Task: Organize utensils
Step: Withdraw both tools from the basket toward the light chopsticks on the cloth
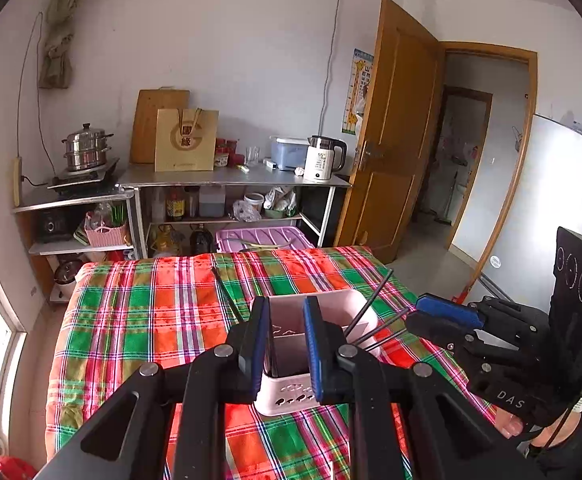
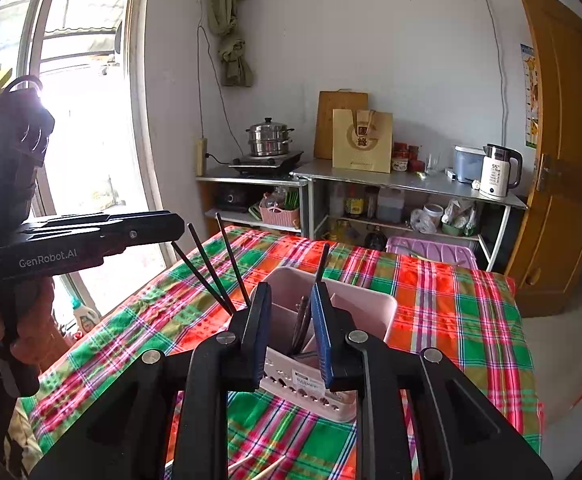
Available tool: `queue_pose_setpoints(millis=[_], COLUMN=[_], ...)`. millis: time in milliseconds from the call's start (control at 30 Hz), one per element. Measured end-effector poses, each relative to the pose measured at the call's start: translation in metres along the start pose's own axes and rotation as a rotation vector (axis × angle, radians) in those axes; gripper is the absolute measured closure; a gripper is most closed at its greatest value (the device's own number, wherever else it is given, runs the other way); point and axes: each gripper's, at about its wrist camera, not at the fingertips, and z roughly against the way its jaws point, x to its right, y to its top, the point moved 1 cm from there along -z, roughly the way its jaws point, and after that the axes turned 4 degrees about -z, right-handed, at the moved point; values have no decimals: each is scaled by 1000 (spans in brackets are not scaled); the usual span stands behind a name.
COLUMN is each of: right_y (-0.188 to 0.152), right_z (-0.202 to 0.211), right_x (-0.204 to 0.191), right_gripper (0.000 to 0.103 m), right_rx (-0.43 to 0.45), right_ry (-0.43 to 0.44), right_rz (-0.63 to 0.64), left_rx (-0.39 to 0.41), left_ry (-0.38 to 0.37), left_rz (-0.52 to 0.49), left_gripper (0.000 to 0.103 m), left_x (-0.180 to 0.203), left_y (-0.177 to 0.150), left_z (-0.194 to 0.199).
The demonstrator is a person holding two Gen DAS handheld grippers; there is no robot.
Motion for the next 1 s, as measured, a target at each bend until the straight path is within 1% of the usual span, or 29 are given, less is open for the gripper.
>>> queue_pose_setpoints(millis=[133, 267, 333, 367, 533, 633, 767, 900, 1000], right_y=[-10, -26, -35, -40, -64, -79, -99, -117, -128], right_z=[27, 52, 62, 67, 87, 95, 107, 116, 118], right_x=[-1, 0, 2, 3, 5, 6, 5, 5, 4], right_gripper=[79, 79, 76, 72, 71, 71, 71, 71, 71], right_rx=[35, 53, 52, 50, 48, 27, 13, -5, -26], right_ry=[23, 30, 35, 36, 24, 18, 3, -5, -11], right_rz=[-8, -25, -34, -40, -56, -64, -64, -79, -83], left_rx=[44, 73, 78, 80, 74, 60, 44, 21, 5], left_ry=[16, 48, 54, 56, 58, 52, 49, 28, 33], left_rz=[-10, -22, -28, -28, -37, -30, -23, 4, 7], left_gripper=[84, 75, 73, 73, 73, 73, 73, 73, 73], left_x=[10, 24, 33, 37, 58, 69, 75, 73, 70], left_y=[-14, -36, -49, -56, -90, -109, -131, -149, -161], left_z=[31, 56, 66, 70, 84, 90, 95, 99, 100])
